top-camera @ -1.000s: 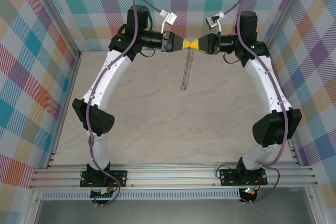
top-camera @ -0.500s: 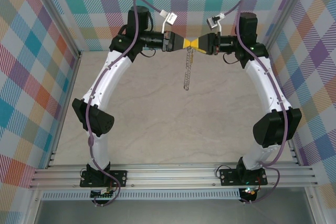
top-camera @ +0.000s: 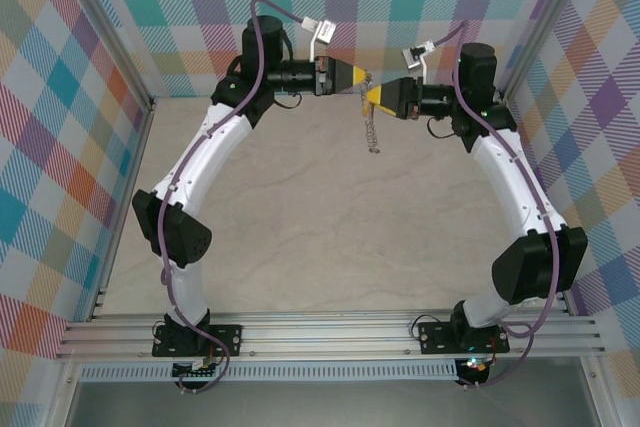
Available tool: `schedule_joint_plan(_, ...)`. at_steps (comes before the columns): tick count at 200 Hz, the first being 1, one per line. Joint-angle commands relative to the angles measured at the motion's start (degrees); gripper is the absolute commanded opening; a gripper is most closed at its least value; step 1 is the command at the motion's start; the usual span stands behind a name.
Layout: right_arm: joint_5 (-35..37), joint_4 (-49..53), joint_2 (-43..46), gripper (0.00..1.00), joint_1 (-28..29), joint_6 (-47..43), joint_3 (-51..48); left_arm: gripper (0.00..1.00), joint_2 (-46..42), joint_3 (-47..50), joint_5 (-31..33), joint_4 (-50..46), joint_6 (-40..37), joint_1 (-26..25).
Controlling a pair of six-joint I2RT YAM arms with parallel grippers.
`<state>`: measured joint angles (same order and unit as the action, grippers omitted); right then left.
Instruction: Put the keys on the keyring
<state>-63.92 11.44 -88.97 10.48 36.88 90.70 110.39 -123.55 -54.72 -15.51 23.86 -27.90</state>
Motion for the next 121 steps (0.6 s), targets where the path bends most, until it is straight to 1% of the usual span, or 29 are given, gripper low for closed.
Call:
schedule_joint_plan(1,0.96,-2.85,1.72,0.38,-0.2,0.5,-1.32,0.0,-3.38,0.66,0.73,4.7,1.46,-0.34)
schedule_joint_plan(24,1.84,-3.73,2.98,0.39,-0.71,0.95,-2.56,0.0,-3.69,1.09,0.98,4.87,1.55,-0.33)
schedule_joint_plan(37,1.96,-4.58,3.51,0.37,-0.94,1.59,-3.06,0.0,-4.17,1.72,1.49,5.65,2.03,-0.36)
schedule_joint_plan(50,1.83,-4.57,3.67,0.31,-0.9,1.76,-3.14,0.0,-4.63,2.73,1.76,7.47,2.84,-0.4)
schedule_joint_plan(70,1.73,-5.57,3.71,0.18,-0.92,2.64,-3.33,0.0,-4.79,3.2,1.78,9.12,4.23,-0.27)
schedule_joint_plan(95,1.52,-6.07,3.64,0.03,-0.9,3.27,-3.16,0.0,-4.83,3.22,2.06,10.01,5.1,-0.33)
schedule_joint_plan(103,1.54,-6.25,3.63,0.0,-0.72,3.47,-3.08,0.0,-4.99,3.47,2.33,10.5,5.45,-0.32)
schedule_joint_plan(121,1.84,-6.27,3.71,0.0,-0.48,3.55,-2.85,0.0,-5.44,4.34,2.94,12.34,6.51,-0.34)
